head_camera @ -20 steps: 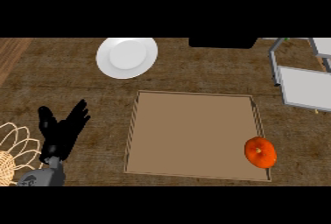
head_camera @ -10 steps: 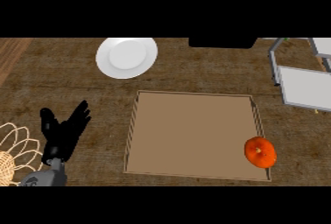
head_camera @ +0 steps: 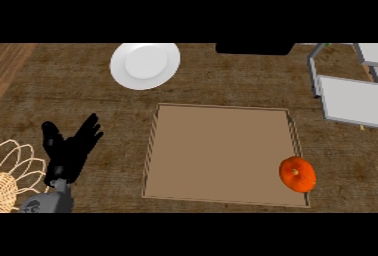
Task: Pick the cupcake from the tray and place it in the tiered shelf
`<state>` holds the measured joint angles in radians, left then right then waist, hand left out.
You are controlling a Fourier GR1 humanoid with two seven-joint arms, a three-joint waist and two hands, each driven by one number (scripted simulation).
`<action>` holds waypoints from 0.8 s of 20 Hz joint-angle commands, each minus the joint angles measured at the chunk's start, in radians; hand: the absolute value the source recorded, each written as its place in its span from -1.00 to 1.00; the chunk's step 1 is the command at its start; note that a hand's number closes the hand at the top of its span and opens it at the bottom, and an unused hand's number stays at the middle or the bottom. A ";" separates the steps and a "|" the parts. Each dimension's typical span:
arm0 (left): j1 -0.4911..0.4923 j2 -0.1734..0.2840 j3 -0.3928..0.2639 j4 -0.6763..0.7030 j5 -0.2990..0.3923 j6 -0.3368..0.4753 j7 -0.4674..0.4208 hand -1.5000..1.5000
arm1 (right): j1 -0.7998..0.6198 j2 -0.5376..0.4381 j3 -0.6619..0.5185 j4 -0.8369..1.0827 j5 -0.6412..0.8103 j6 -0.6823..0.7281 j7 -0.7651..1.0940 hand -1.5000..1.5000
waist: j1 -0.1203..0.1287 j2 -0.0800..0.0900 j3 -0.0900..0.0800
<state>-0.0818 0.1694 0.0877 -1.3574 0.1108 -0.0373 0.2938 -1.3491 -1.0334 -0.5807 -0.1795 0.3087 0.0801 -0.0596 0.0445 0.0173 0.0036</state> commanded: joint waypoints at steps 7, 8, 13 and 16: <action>-0.031 -0.001 0.012 0.022 0.003 0.008 0.016 0.00 | 0.073 -0.180 -0.104 0.020 -0.070 -0.119 0.057 -1.00 | -0.006 0.009 0.001; -0.004 -0.009 -0.008 0.017 -0.016 0.011 0.007 0.00 | 0.060 -0.190 -0.113 0.020 -0.078 -0.143 0.089 -1.00 | -0.001 0.007 0.001; -0.001 -0.007 0.000 0.011 -0.012 0.017 0.020 0.00 | 0.146 -0.303 -0.157 0.046 -0.122 0.025 0.084 -1.00 | -0.013 0.003 0.002; 0.031 -0.023 -0.017 0.003 -0.024 0.016 -0.016 0.00 | 0.210 -0.346 -0.194 0.068 -0.155 0.088 0.044 -1.00 | -0.018 0.005 0.005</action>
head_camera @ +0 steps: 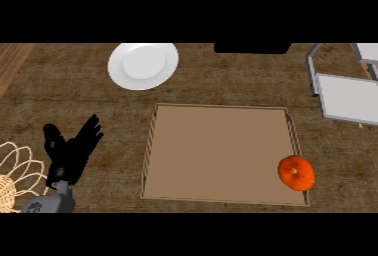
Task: Pick the cupcake from the tray and place it in the tiered shelf
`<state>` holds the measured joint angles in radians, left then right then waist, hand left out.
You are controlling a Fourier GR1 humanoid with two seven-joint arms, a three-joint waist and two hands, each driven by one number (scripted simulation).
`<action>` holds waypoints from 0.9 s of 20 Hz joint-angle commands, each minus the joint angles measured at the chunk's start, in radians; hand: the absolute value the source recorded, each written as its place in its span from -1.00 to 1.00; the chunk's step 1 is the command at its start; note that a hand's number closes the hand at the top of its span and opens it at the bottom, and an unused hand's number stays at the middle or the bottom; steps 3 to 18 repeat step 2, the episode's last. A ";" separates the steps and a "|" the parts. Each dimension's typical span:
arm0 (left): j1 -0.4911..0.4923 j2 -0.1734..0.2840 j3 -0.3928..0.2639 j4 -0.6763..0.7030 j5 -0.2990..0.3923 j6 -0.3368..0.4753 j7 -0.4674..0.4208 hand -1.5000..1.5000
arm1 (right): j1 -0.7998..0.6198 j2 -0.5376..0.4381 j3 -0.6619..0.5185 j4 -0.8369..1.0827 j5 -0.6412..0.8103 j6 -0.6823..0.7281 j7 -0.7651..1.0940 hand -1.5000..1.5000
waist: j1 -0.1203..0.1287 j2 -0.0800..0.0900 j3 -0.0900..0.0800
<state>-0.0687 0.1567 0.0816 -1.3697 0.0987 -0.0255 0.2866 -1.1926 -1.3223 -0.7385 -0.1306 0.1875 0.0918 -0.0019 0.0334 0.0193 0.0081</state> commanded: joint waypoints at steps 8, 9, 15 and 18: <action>-0.004 0.021 0.018 0.037 0.018 -0.032 -0.008 0.00 | 0.073 -0.044 -0.037 0.013 -0.036 0.089 -0.029 -1.00 | -0.001 0.005 -0.001; -0.004 0.021 0.018 0.037 0.018 -0.032 -0.008 0.00 | 0.073 -0.044 -0.037 0.013 -0.036 0.089 -0.029 -1.00 | -0.001 0.005 -0.001; -0.004 0.021 0.018 0.037 0.018 -0.032 -0.008 0.00 | 0.073 -0.044 -0.037 0.013 -0.036 0.089 -0.029 -1.00 | -0.001 0.005 -0.001; -0.004 0.021 0.018 0.037 0.018 -0.032 -0.008 0.00 | 0.073 -0.044 -0.037 0.013 -0.036 0.089 -0.029 -1.00 | -0.001 0.005 -0.001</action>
